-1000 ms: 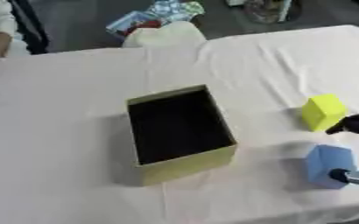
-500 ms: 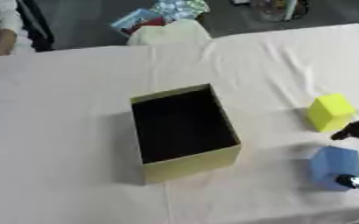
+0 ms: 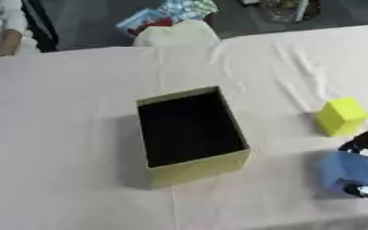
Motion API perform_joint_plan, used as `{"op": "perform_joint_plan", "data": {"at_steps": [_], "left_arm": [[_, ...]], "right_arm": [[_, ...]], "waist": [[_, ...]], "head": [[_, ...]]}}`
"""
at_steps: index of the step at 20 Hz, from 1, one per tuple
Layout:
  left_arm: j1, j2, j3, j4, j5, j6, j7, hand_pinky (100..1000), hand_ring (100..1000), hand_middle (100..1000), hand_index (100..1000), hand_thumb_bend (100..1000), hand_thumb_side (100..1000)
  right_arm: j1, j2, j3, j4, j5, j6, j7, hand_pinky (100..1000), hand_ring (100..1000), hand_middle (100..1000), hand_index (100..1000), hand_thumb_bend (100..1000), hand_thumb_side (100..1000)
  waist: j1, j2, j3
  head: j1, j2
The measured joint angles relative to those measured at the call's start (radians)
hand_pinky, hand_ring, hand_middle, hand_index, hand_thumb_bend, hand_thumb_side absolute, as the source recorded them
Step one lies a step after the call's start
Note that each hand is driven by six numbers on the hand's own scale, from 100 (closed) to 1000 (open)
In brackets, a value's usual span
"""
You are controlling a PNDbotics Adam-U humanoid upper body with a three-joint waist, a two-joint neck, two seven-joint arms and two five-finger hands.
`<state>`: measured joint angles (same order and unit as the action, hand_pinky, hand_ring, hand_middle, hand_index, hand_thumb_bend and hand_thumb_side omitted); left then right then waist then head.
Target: Pick up objects on the table and place them in the box.
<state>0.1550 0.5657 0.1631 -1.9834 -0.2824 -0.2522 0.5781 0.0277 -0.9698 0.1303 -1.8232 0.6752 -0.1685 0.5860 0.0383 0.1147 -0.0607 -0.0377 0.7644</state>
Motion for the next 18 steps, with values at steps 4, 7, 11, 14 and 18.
{"op": "perform_joint_plan", "data": {"at_steps": [4, 7, 11, 14, 18], "left_arm": [[0.0, -0.003, 0.0, 0.0, 0.001, -0.001, -0.003, 718, 688, 764, 905, 324, 973], [0.0, -0.003, 0.0, 0.0, 0.001, -0.002, -0.005, 718, 686, 763, 900, 321, 975], [0.0, -0.005, 0.0, 0.0, 0.001, -0.003, -0.005, 717, 683, 761, 898, 319, 975], [0.0, -0.011, 0.0, 0.0, 0.001, -0.003, -0.005, 717, 682, 760, 897, 318, 976], [0.0, -0.011, 0.0, 0.0, 0.0, -0.004, -0.005, 716, 680, 758, 896, 317, 976]], "right_arm": [[-0.01, 0.013, 0.005, 0.01, 0.001, 0.007, -0.026, 752, 702, 514, 789, 354, 579], [-0.01, 0.023, 0.005, 0.011, 0.001, 0.016, -0.06, 742, 662, 468, 700, 275, 505], [-0.009, 0.026, -0.006, -0.013, -0.009, 0.033, -0.105, 732, 612, 434, 646, 225, 412], [-0.004, 0.027, -0.024, -0.062, -0.031, 0.044, -0.116, 735, 602, 426, 640, 214, 396], [-0.013, 0.026, -0.057, -0.135, -0.063, 0.053, -0.124, 745, 595, 424, 639, 118, 524]], "waist": [[0.0, 0.0, 0.001], [0.0, 0.0, 0.001], [0.0, 0.001, -0.001], [0.0, 0.003, -0.005], [-0.002, 0.007, -0.007]], "head": [[0.0, 0.0], [0.001, 0.0], [0.006, 0.0], [0.02, 0.0], [0.047, 0.0]]}}
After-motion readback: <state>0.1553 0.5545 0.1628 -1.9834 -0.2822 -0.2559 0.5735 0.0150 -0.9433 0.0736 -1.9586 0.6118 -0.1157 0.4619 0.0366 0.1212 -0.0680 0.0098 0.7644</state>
